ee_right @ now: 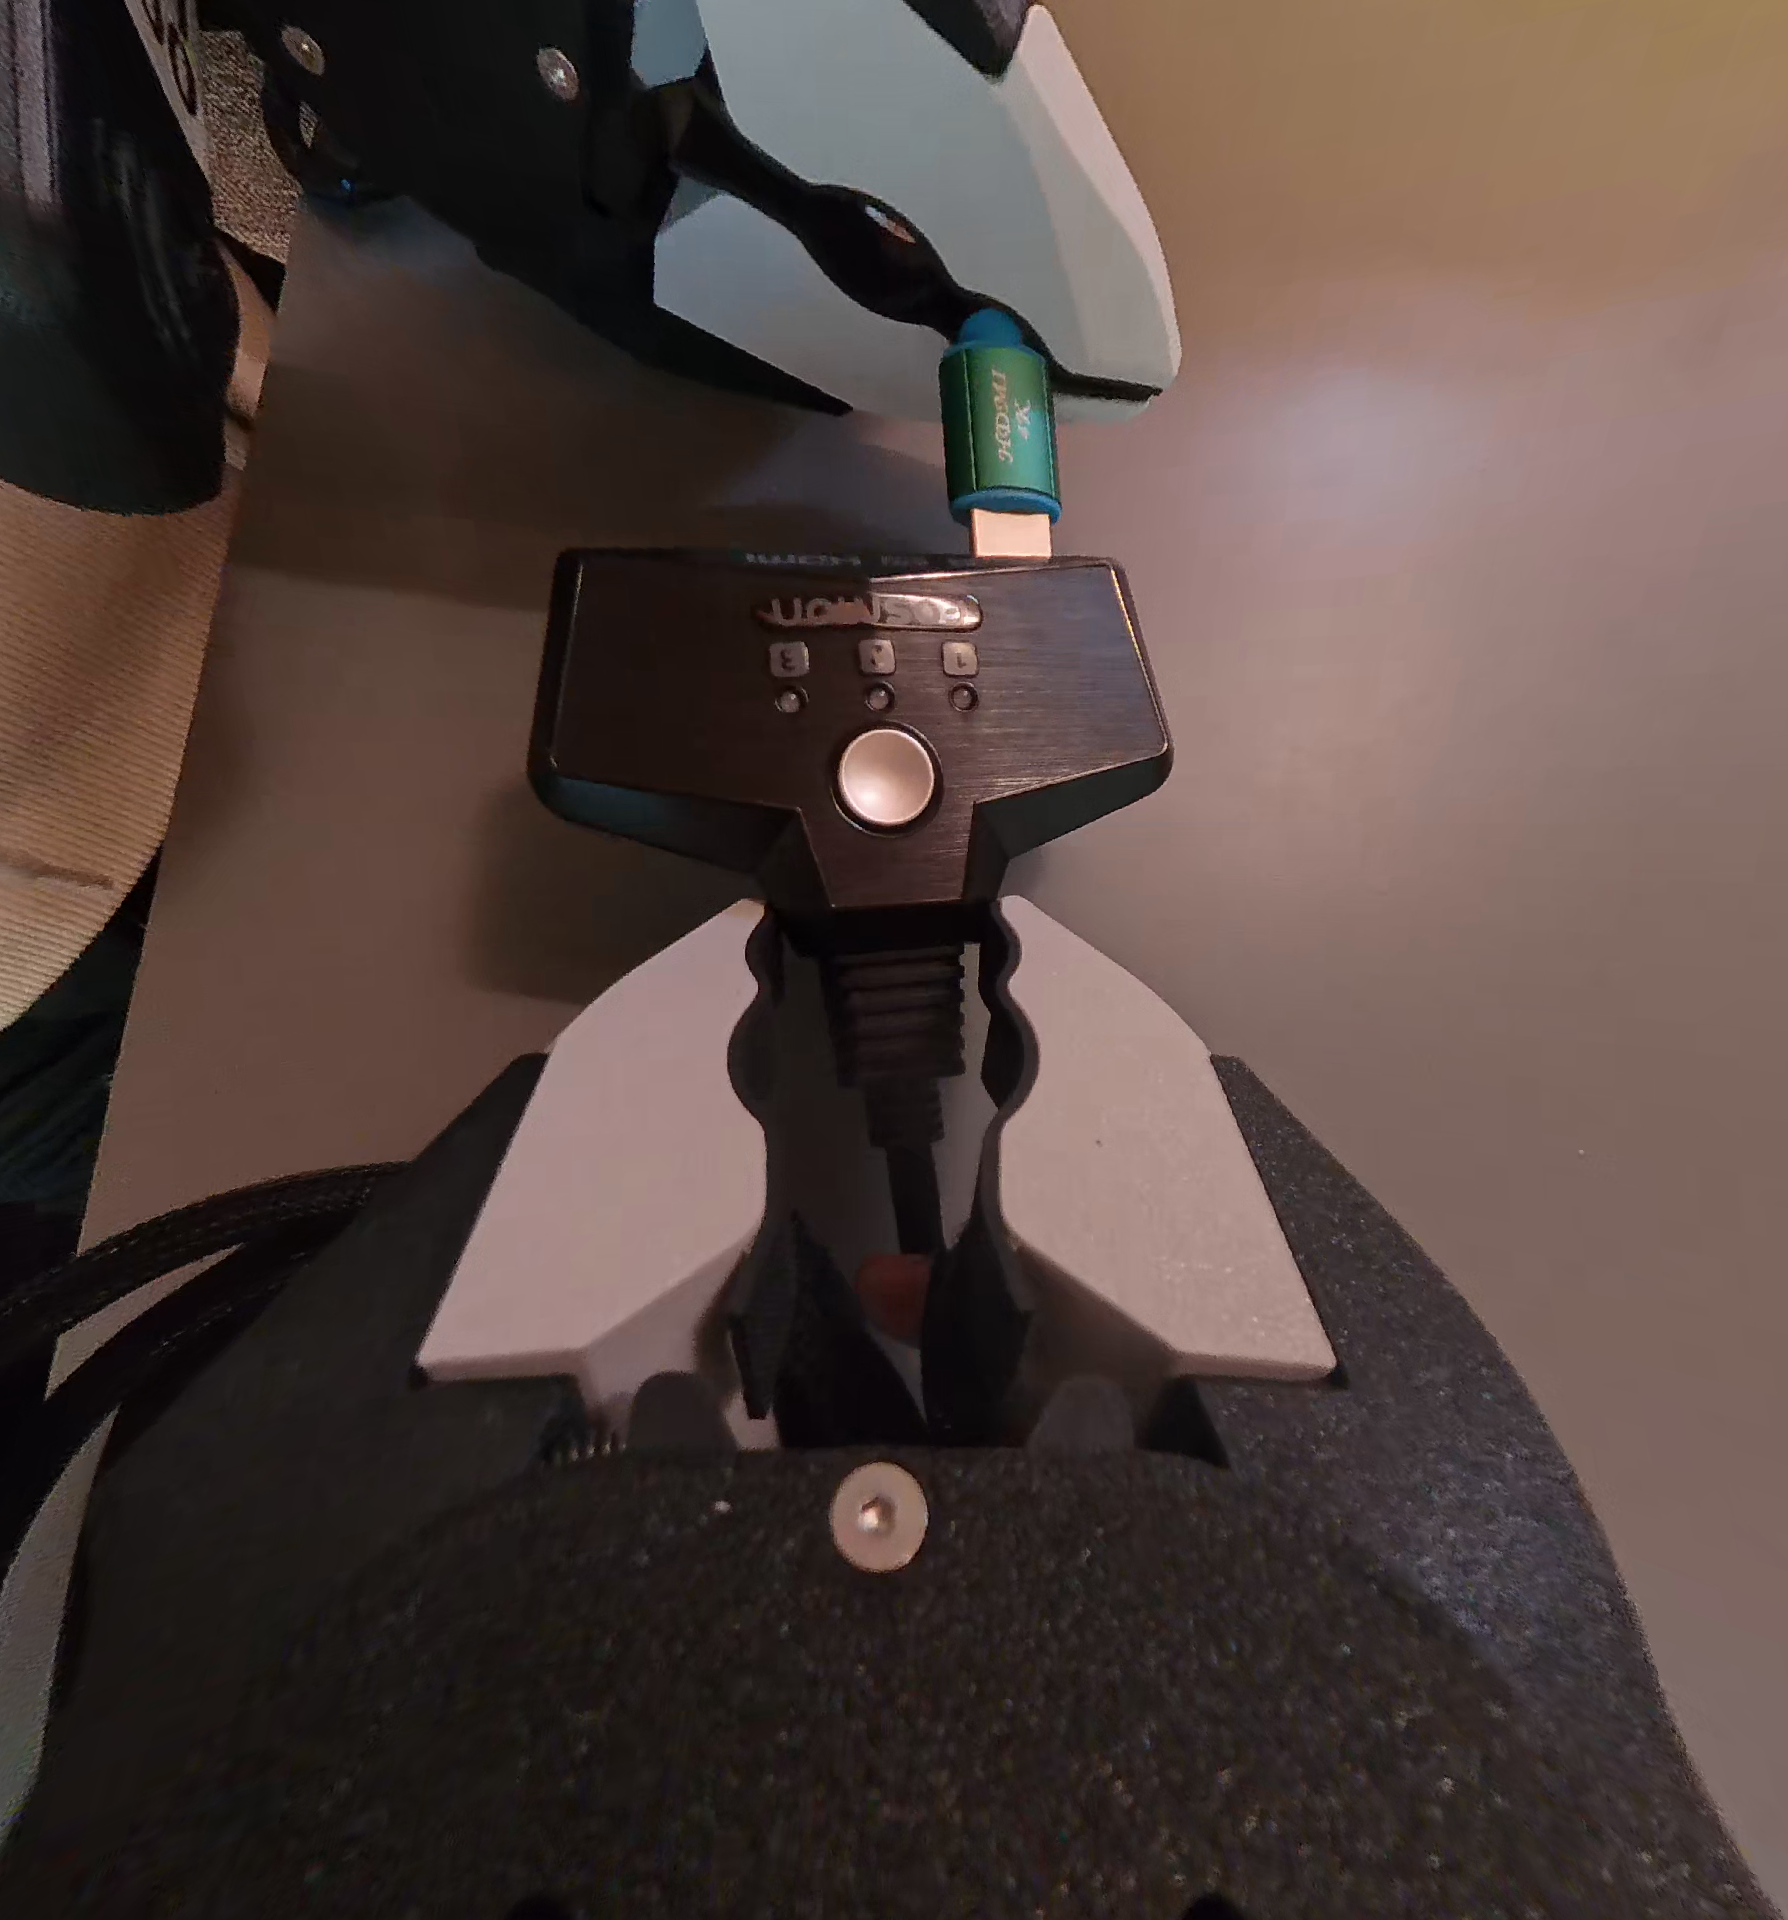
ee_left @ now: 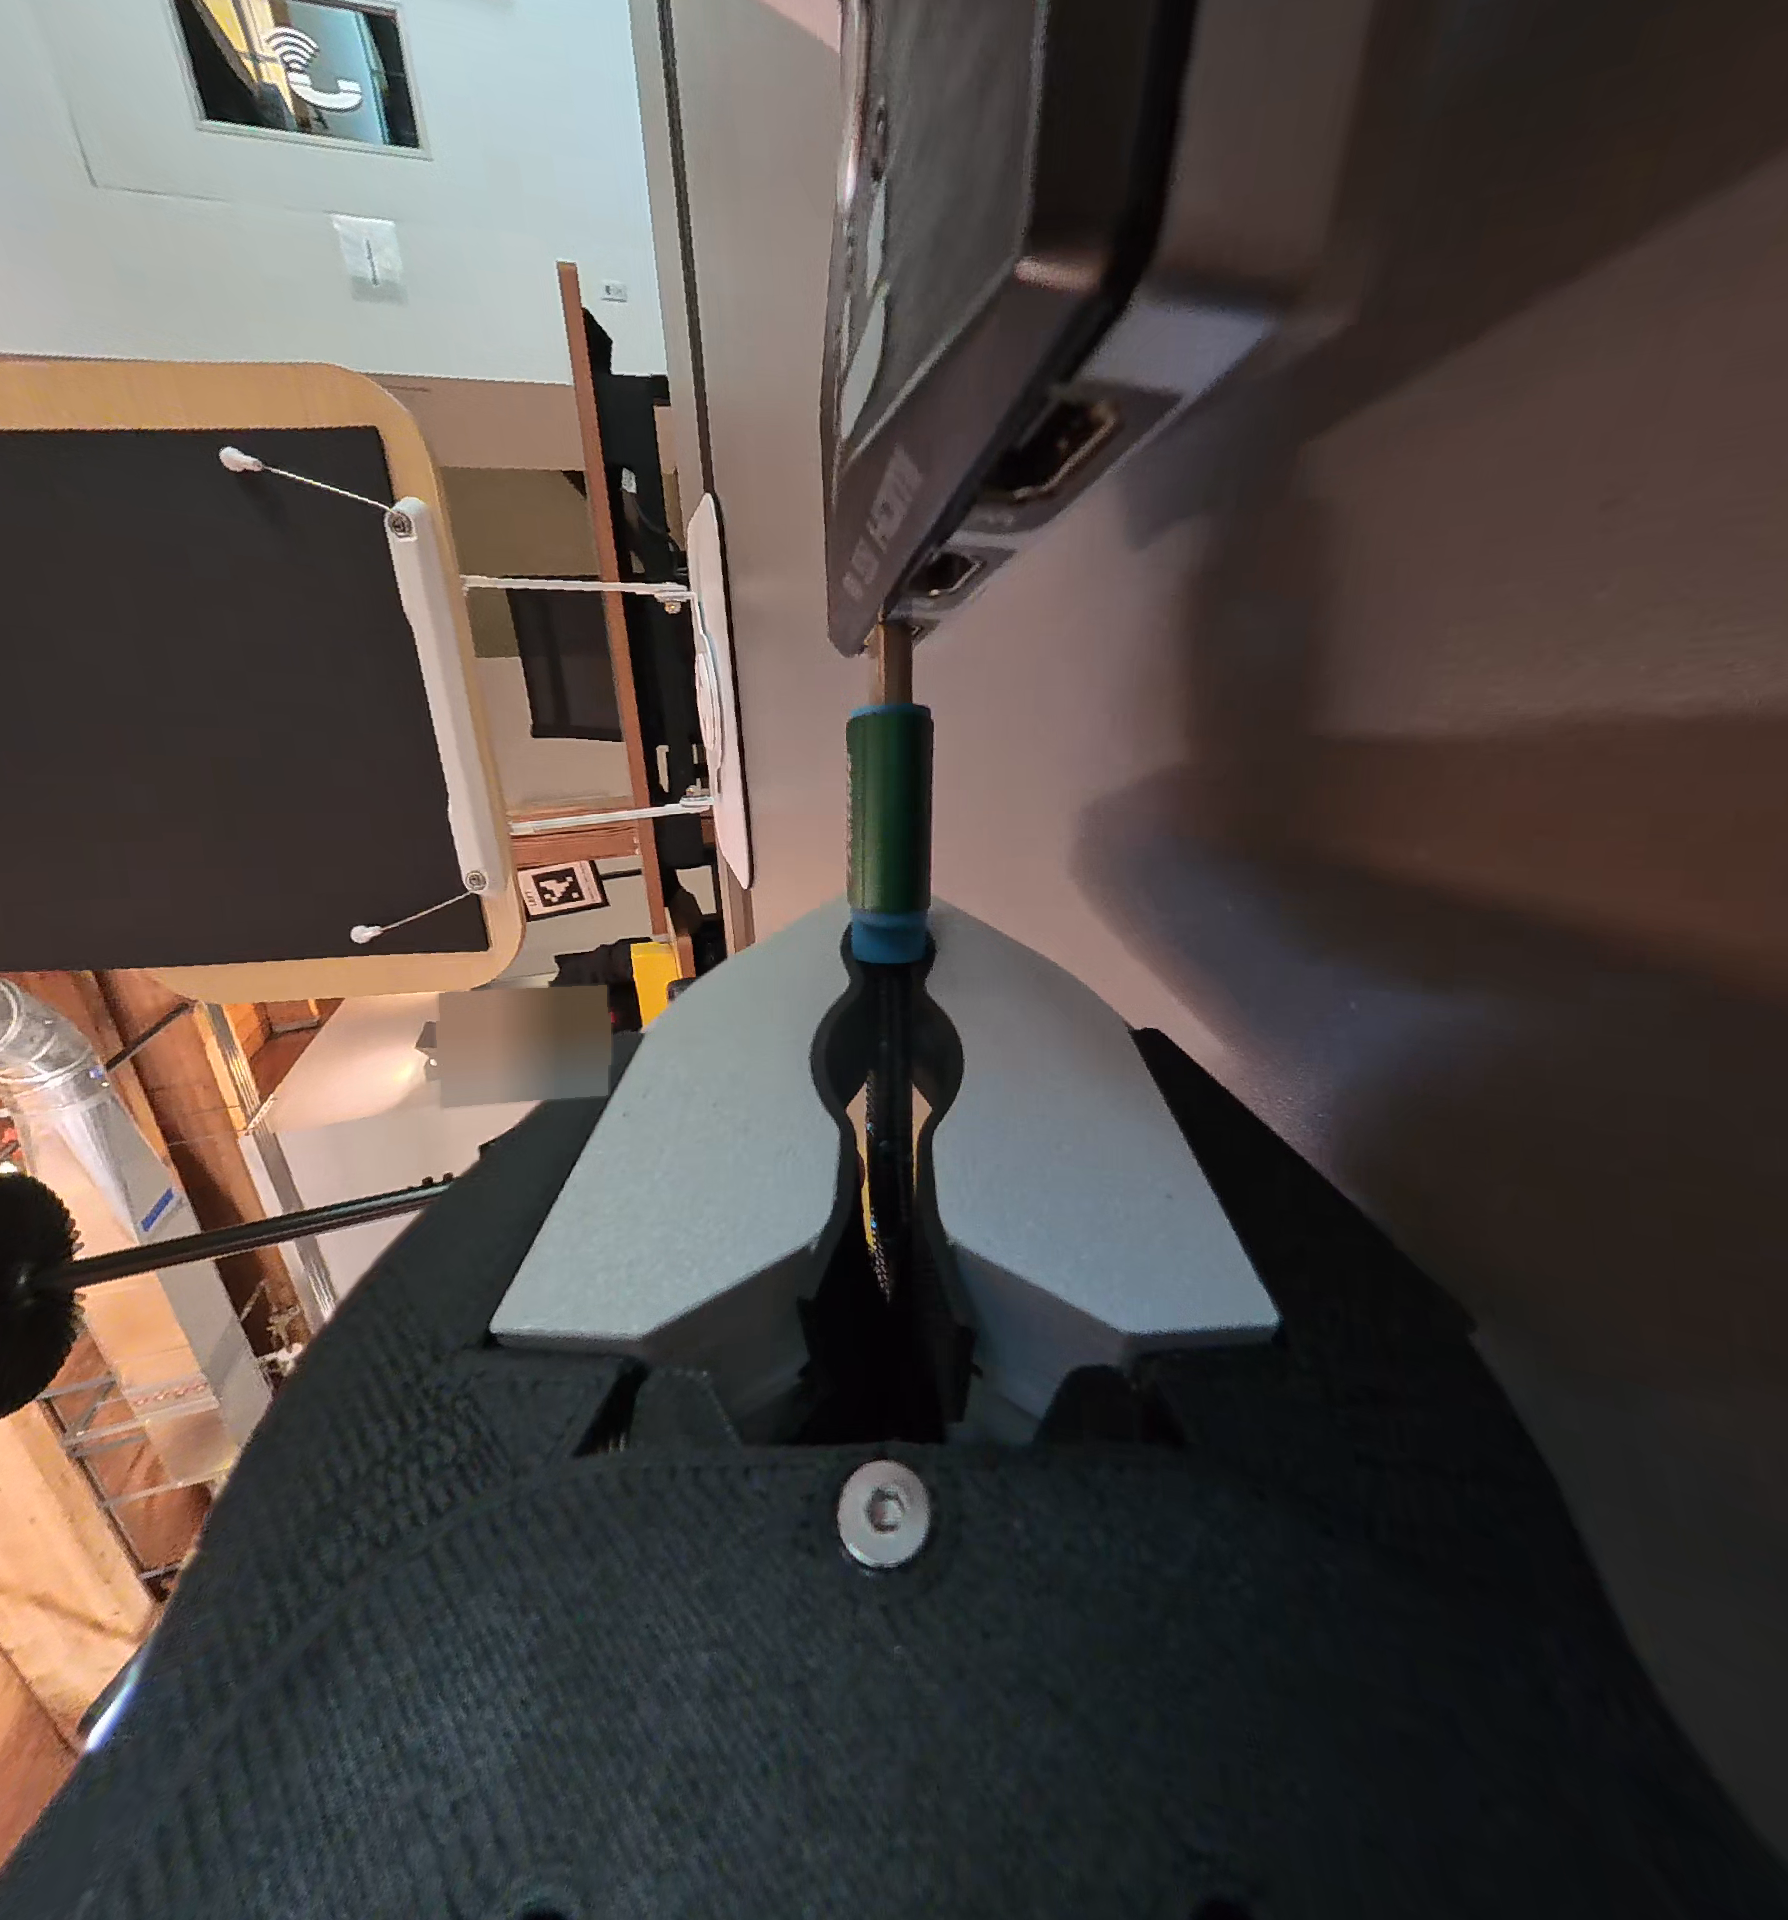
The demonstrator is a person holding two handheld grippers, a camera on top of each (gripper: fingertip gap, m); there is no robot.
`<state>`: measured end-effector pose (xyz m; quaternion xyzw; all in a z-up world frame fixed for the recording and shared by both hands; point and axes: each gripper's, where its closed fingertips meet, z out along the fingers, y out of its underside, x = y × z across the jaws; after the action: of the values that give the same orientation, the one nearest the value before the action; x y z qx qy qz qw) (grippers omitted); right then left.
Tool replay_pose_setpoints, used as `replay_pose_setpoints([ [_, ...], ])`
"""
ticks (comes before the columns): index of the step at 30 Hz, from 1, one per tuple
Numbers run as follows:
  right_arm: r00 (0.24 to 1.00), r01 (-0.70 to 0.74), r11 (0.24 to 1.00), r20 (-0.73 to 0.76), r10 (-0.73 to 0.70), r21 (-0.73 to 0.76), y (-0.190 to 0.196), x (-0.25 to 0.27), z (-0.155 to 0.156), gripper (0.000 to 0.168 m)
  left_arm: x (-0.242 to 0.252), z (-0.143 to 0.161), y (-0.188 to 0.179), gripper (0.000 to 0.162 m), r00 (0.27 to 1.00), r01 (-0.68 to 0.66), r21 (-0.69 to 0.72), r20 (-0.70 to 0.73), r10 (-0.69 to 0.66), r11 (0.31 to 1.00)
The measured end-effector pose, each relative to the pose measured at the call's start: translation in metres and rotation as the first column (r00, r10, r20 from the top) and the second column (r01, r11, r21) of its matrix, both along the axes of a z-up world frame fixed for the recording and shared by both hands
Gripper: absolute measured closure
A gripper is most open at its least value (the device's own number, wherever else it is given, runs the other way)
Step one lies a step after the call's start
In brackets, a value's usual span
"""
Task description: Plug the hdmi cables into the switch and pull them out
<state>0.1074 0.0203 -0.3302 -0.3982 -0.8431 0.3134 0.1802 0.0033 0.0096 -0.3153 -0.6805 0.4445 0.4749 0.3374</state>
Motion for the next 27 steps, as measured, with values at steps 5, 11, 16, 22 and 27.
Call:
replay_pose_setpoints([
  [5,1.000,-0.004,1.000,0.016,0.004,0.020,-0.001,-0.001,-0.002,0.131,0.001,-0.001,0.001,0.160,0.999,0.004,-0.006,-0.047,-0.004,1.000],
  [11,0.997,-0.062,0.996,-0.036,0.064,0.061,-0.004,-0.002,0.001,0.131,0.006,-0.002,0.002,0.160,0.999,0.041,-0.006,0.013,-0.041,0.999],
  [16,0.987,-0.119,0.988,-0.093,0.128,0.095,-0.006,-0.004,0.005,0.131,0.008,0.002,0.001,0.161,0.997,0.065,0.025,0.034,-0.066,0.998],
  [22,0.990,-0.102,0.987,-0.084,0.112,0.123,-0.003,-0.008,0.004,0.130,0.002,0.002,0.003,0.160,0.999,0.039,0.012,0.031,-0.040,0.999],
  [27,0.995,0.011,0.972,-0.104,0.014,0.234,0.032,-0.026,0.015,0.131,-0.005,0.019,0.025,0.138,0.960,0.003,-0.027,0.279,0.005,1.000],
])
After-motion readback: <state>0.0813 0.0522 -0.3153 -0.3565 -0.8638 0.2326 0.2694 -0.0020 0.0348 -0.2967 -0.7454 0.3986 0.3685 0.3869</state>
